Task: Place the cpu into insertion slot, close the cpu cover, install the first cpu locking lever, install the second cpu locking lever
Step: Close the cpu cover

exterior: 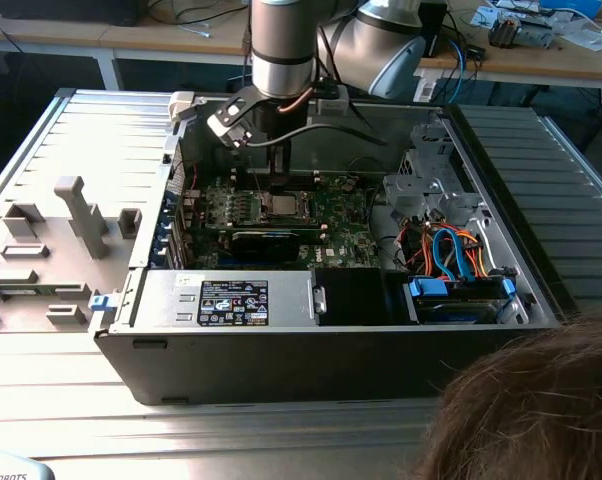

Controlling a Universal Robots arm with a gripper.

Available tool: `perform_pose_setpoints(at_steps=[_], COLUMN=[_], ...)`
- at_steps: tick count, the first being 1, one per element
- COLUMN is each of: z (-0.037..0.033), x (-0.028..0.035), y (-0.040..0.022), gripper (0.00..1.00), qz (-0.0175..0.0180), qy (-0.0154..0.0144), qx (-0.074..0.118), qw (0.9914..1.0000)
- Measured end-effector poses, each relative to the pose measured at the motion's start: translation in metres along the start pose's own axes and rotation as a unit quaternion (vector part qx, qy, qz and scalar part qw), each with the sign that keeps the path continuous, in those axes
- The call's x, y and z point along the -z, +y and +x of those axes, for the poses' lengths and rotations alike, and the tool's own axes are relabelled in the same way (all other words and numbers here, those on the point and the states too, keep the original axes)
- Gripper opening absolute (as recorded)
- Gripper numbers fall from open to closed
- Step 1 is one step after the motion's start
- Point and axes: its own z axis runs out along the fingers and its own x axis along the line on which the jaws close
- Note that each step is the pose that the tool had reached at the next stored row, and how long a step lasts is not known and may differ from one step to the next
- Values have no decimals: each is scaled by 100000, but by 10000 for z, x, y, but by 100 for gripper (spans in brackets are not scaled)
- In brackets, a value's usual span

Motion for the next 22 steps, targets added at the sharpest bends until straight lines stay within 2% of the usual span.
perform_pose_setpoints(at_steps=[9, 13, 18, 19, 21, 22], z=[0, -1, 1, 3, 5, 5], x=[-6, -18, -79, -131, -213, -225], y=[-81, -136, -116, -55, -49, -49], gripper=[11, 11, 11, 11, 11, 11], qz=[0, 0, -4, -11, -26, -26], qy=[-2, -3, -3, -15, -24, -22], qx=[1, 2, -2, 406, 983, 990], qw=[100000, 100000, 100000, 99999, 99995, 99995])
